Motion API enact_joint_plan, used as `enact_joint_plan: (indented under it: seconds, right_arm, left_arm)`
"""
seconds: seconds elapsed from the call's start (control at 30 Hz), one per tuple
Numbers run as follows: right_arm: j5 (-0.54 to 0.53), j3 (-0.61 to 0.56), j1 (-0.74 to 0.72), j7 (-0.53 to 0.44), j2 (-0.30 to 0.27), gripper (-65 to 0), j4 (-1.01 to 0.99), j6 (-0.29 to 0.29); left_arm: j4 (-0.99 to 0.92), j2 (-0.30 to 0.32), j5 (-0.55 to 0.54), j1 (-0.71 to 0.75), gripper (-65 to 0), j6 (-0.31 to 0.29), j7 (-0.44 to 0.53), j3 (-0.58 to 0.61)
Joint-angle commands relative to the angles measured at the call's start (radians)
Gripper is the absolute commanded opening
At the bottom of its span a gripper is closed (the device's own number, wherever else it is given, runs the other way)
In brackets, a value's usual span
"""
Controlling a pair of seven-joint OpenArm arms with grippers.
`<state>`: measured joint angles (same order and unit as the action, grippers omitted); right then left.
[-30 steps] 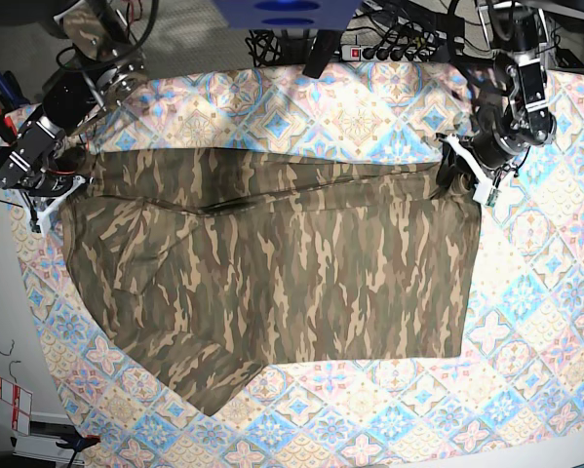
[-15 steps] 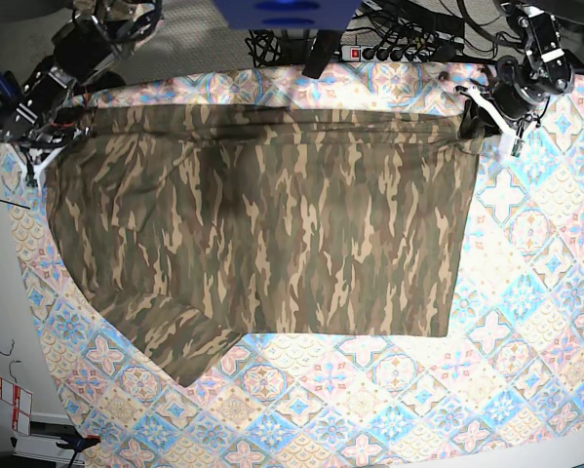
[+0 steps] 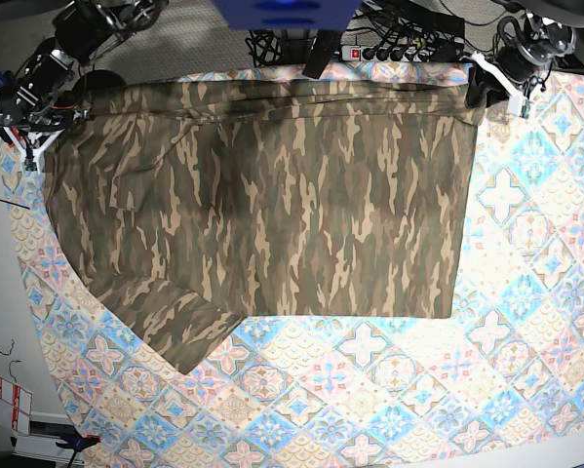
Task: Fold the T-shirt properly
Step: 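Grasp the folded edge and drag it back toward the robot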
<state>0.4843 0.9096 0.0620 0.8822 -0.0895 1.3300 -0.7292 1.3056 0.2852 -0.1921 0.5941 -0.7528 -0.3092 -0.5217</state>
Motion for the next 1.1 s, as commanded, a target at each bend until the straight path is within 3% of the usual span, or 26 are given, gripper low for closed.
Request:
enact_joint_plan:
  seconds: [0.0, 0.47, 0.77, 1.07]
  right_arm:
    - [0.135, 0.013, 0.037, 0.131, -0.014, -64.3, -0.014, 0.031]
    - [0.136, 0.012, 0.026, 0.133, -0.014, -64.3, -0.014, 0.031]
    - [0.136, 0.015, 0.026, 0.133, -0.014, -64.3, -0.014, 0.031]
    - [0.136, 0.013, -0.018, 0.133, -0.014, -64.3, -0.014, 0.031]
  left_arm:
    - [-0.016, 0.007, 0.124, 0.034, -58.7, 0.055, -0.133, -0.004]
    - [-0.016, 0.006, 0.124, 0.008, -58.5, 0.055, -0.140, -0.005]
    - [-0.014, 0.009, 0.116, 0.069, -58.7, 0.055, -0.130, -0.005]
    - [0.087, -0.008, 0.121, 0.043, -58.7, 0.055, -0.175, -0.082]
